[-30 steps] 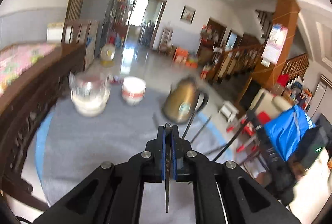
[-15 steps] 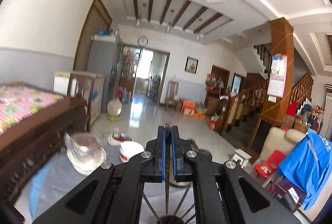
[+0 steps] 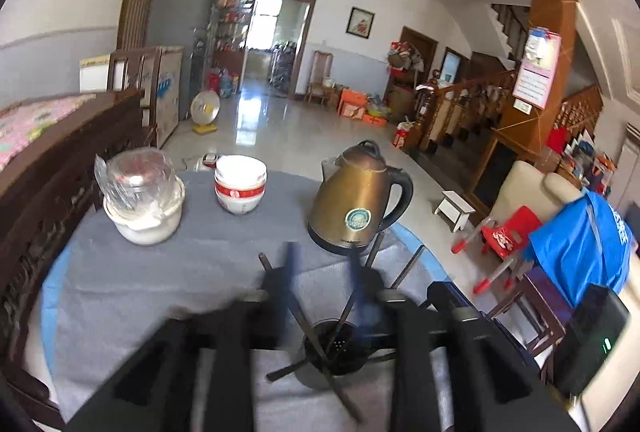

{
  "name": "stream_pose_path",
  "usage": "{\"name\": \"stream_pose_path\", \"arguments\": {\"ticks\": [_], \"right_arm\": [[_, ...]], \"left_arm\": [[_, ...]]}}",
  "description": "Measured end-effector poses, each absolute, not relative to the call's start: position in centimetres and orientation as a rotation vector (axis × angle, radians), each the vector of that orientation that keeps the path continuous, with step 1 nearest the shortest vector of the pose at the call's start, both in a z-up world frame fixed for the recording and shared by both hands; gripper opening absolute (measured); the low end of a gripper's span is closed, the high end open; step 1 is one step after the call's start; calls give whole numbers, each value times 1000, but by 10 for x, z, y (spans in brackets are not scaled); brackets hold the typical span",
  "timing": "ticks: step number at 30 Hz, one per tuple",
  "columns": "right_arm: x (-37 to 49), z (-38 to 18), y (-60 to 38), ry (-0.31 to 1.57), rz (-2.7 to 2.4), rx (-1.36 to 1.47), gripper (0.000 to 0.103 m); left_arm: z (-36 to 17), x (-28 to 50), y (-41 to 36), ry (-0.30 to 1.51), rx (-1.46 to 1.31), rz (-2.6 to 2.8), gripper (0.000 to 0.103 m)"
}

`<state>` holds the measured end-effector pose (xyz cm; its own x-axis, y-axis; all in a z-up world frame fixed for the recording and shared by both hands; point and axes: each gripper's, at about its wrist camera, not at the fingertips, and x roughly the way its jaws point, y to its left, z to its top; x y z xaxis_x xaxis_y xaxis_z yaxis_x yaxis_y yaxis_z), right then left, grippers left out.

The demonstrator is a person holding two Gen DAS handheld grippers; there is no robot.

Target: Organize utensils

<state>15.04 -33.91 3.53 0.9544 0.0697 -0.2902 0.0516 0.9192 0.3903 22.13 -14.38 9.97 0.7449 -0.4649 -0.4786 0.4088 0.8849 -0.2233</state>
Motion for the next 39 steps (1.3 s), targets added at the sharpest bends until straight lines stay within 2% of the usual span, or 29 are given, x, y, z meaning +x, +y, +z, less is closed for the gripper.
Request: {"name": "stream_pose_path", "arguments": {"ticks": [1,3,4,5,6,7,9,15,29,39], "right_arm": [[142,35,-344,305,23,426,19],[126,34,-351,295,34,453,29],[116,34,-356,289,43,474,44],[108,34,-358,279,49,492,68],[99,35,-361,257,50,511,73],[88,37,-363,235,47,521,73],[67,39,-365,218,34,530,73],[17,44,-352,250,-53,483,73],[-57,51,-279,447,-115,233,73],[-63,43,-261,505,-136,229,73]], "left_arm": [[103,211,-136,517,-108,-475,53],[113,195,-121,474,-97,-464,59],[117,185,-115,467,-83,-459,62],[118,181,-111,468,-72,-454,67],[119,171,-105,465,-58,-445,71],[120,163,-99,461,-50,-435,72],[118,145,-88,464,-28,-391,84],[103,98,-73,492,23,-279,94],[63,25,-74,556,146,-199,95],[55,23,-66,561,183,-148,95]]}}
